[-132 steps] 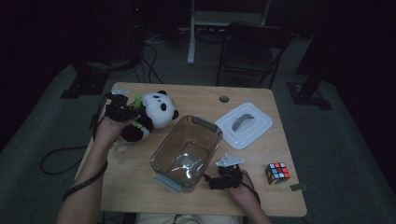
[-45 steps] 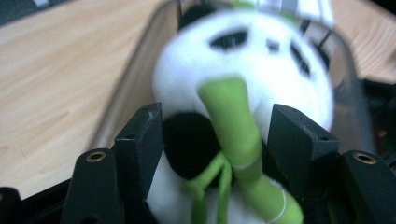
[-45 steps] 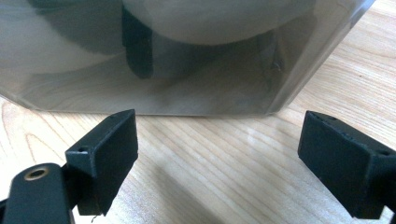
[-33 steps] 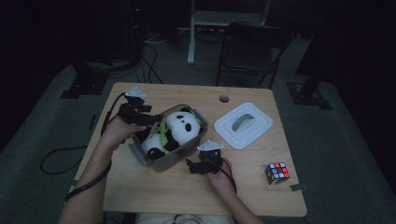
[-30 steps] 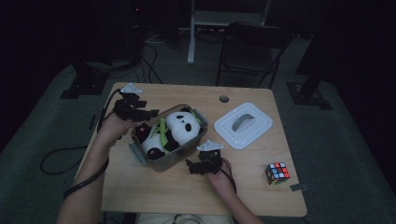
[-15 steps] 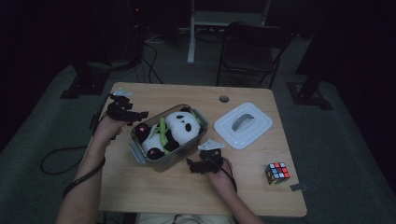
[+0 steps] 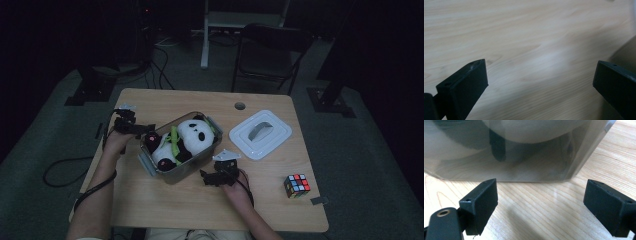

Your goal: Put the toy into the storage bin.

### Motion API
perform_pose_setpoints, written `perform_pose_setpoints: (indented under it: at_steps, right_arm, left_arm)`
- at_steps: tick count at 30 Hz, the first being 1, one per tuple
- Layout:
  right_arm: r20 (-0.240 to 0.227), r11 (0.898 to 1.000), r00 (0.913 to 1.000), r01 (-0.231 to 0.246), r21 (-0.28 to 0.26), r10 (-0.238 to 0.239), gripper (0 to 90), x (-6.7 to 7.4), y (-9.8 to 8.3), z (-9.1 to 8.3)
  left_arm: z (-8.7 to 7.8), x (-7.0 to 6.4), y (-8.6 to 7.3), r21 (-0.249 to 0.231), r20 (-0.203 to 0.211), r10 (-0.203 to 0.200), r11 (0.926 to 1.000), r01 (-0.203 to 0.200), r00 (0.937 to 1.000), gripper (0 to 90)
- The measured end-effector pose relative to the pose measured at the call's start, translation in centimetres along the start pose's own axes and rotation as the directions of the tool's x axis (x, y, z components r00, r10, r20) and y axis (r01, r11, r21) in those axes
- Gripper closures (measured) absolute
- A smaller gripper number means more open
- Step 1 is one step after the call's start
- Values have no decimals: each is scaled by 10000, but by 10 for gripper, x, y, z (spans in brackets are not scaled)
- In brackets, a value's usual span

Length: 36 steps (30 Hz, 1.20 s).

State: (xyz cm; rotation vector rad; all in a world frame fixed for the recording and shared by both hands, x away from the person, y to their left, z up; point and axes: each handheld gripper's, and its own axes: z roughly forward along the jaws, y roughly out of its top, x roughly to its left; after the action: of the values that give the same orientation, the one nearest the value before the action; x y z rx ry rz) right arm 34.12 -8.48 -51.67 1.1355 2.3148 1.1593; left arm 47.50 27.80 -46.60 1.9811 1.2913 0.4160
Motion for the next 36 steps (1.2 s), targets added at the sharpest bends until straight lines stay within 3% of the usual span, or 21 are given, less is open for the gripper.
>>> perform_pose_setpoints:
  at_steps: [3,8,17,27,36]
  right_arm:
    - [19,10000,10000,-7,-40,8,117,-1,0,0]
    - [23,10000,10000,-38,-43,38,117,-1,1,0]
    - [121,9998,9999,-117,-171,119,118,-4,2,-6]
    - [369,9995,9989,-284,-155,290,119,-12,-1,-11]
    - [382,9988,9982,-466,-114,470,119,-19,-6,-18]
  left_arm:
    - [5,-1,-5,163,-82,132,9998,-131,9999,4]
    - [8,-9,-8,291,316,411,9987,-420,9987,4]
    - [5,-16,-15,306,438,394,9987,-407,9983,10]
    - [2,-39,-26,493,692,984,9936,-1020,9927,10]
    - [-2,-57,-38,344,996,1081,9931,-1120,9891,10]
